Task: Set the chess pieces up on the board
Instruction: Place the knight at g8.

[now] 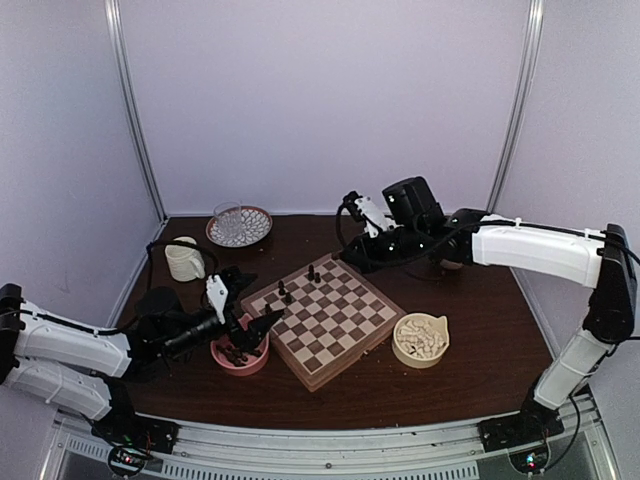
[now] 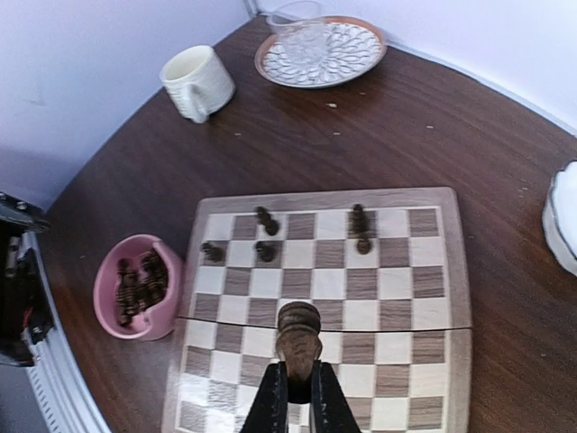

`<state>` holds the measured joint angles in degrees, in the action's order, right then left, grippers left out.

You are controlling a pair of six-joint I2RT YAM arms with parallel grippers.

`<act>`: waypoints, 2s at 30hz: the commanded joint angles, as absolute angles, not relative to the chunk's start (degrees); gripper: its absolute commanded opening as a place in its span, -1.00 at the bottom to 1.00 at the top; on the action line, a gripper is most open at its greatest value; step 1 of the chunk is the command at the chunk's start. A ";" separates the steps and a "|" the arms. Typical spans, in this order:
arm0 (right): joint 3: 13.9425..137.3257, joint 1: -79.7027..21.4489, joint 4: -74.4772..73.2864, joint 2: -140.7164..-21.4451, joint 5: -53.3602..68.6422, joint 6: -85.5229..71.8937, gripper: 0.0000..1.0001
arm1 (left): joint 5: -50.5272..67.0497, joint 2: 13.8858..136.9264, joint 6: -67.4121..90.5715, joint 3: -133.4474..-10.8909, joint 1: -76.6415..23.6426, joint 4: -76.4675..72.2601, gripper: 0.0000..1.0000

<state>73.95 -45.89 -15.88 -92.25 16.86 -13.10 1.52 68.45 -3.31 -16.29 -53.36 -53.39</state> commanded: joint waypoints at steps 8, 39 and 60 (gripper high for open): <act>97.39 -43.19 -39.06 -109.53 2.12 -2.71 -1.00 | -18.27 62.75 15.31 -30.45 -52.66 -21.26 0.96; 125.94 -41.06 -47.00 -137.28 6.12 1.58 -1.00 | -17.34 63.76 21.21 -32.27 -48.78 -13.71 0.95; 129.81 -41.04 -46.35 -141.49 6.86 1.76 -0.77 | -15.67 64.65 20.80 -32.34 -48.78 -14.37 0.95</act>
<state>128.22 -41.34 -47.05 -140.18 6.83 1.37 -16.69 64.34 20.91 -31.68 -49.17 -11.97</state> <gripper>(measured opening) 0.077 0.976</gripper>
